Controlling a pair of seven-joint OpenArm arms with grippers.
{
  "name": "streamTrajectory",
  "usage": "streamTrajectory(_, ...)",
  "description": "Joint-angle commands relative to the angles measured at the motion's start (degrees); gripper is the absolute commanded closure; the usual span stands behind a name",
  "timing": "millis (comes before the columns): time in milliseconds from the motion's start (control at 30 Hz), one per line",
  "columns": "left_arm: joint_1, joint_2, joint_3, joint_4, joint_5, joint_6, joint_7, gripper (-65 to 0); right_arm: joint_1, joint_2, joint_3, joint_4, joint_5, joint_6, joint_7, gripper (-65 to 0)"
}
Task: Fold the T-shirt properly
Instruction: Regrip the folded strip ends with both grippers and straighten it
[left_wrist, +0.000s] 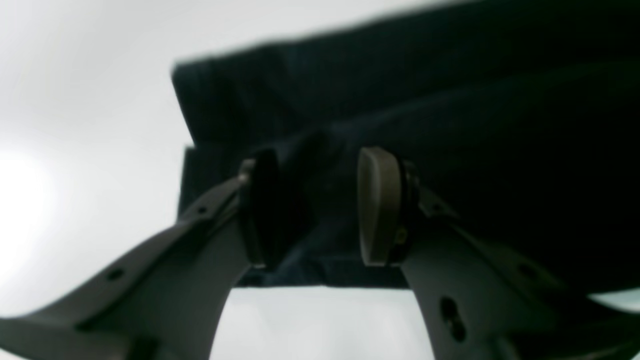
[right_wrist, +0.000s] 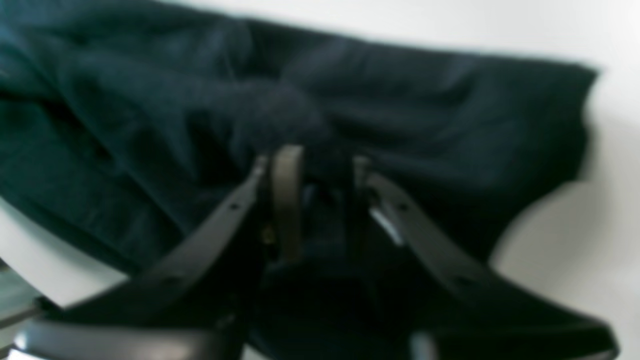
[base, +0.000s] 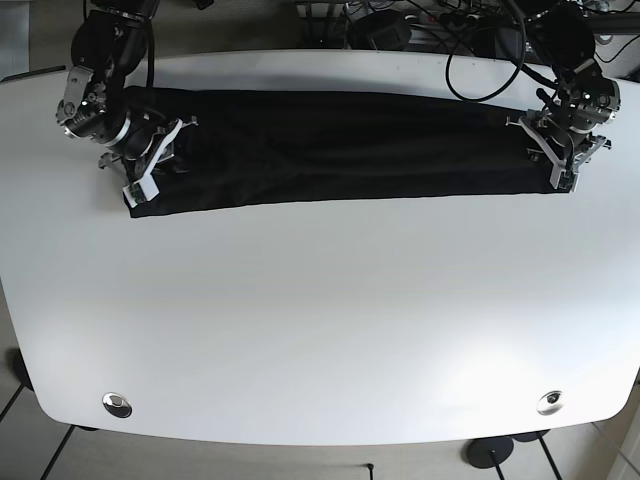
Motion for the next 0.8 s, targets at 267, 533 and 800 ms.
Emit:
streamTrajectory(267, -5.0, -1.3, -0.1, -9.3, -0.4, 0.3, -2.2, -23.2, 7.6, 2.5, -2.6, -20.8, -6.2, 0.12, 15.2, -14.4)
streamTrajectory(533, -13.5, -0.9, -1.8, -7.3, -2.3, 0.3, 3.8, -23.2, 15.6, 6.7, -2.6, -27.2, -5.7, 0.12, 19.2, -14.4)
streamTrajectory(800, -13.9, -1.4, -14.4, -3.7, -20.7, 0.3, 10.0, -38.9, 15.4, 6.4, -2.5, -24.6, -5.6, 0.12, 16.7, -14.4)
